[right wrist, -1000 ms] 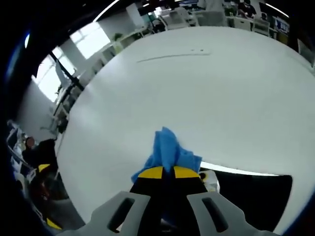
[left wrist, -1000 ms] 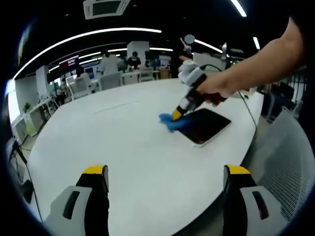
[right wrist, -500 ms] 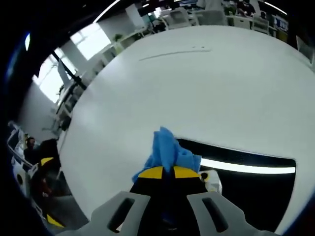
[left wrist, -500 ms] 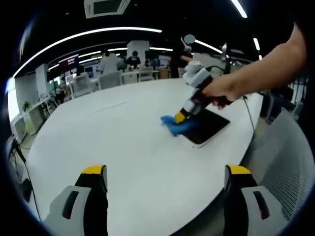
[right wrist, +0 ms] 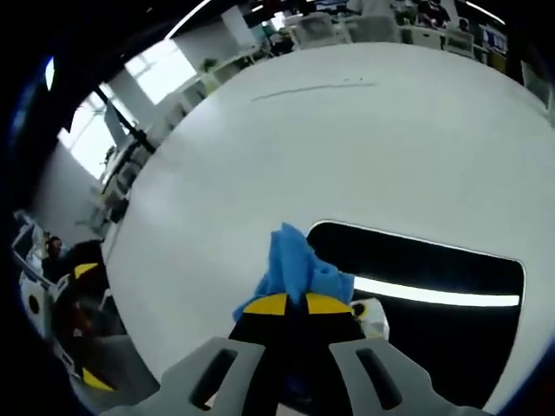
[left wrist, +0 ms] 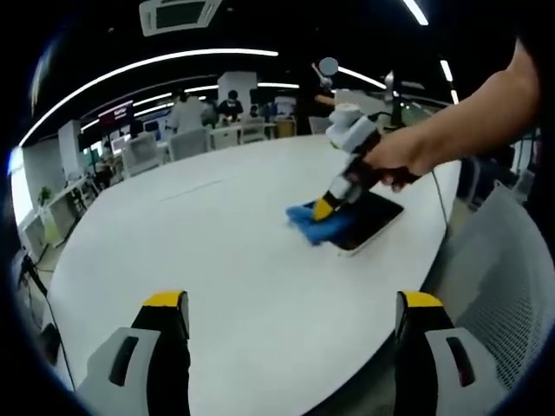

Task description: Wipe the mirror surface with the cleaning cloth until all visible marks leave the cleaned area.

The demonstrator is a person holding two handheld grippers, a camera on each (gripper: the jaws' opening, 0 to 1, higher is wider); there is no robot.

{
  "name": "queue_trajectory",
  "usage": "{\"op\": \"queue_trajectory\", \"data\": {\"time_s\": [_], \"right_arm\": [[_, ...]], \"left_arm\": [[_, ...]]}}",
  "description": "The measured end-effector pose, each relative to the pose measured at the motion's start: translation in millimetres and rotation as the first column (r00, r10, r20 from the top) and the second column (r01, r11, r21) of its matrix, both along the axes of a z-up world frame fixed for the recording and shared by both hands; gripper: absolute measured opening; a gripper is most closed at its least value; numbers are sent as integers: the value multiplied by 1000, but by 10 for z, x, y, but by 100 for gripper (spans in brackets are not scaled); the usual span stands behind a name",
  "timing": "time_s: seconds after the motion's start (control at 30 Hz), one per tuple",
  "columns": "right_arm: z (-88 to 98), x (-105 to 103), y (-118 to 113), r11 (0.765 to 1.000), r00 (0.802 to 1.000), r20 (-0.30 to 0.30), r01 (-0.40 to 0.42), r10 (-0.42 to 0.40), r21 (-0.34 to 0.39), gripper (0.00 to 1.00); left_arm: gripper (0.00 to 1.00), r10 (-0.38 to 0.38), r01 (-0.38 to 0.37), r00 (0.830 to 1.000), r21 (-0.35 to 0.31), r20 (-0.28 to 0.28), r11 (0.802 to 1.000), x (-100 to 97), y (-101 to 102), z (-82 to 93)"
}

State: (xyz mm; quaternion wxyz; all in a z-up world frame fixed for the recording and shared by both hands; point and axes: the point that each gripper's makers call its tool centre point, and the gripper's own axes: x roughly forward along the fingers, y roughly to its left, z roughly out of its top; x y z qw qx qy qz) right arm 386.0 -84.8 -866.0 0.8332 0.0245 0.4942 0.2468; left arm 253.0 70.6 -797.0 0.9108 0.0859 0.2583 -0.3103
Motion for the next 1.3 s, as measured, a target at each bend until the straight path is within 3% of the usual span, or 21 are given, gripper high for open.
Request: {"op": "queue_trajectory", "data": {"time_s": [0.07, 0.33, 0.5, 0.73, 0.83, 1.3], "right_arm": [[4, 1, -9, 1000, 1000, 0, 4, -4, -4, 0], [-4, 24, -22, 1000, 1000, -18, 14, -14, 11, 0], [-3, -7, -25, 1000, 1000, 11, 14, -14, 20, 0], [-3, -13, -39, 999, 1000, 9, 3, -3, 36, 0], [-11, -9, -32, 996, 996, 26, -87, 87, -8, 0], [1, -40, -106, 999, 998, 28, -47, 47, -1, 0]], "left_arm": [[99, 2, -1, 999, -27, 38, 1000, 17, -18, 87], [99, -6, 7, 1000, -27, 16, 1000, -32, -40, 46], [99, -11, 11, 1000, 9, -8, 1000, -69, -11, -40], [99, -22, 22, 1000, 4, -16, 1000, -44, -33, -34], [99, -8, 7, 1000, 9, 15, 1000, -4, -9, 28], [99, -11, 11, 1000, -11, 15, 1000, 8, -31, 47]]}}
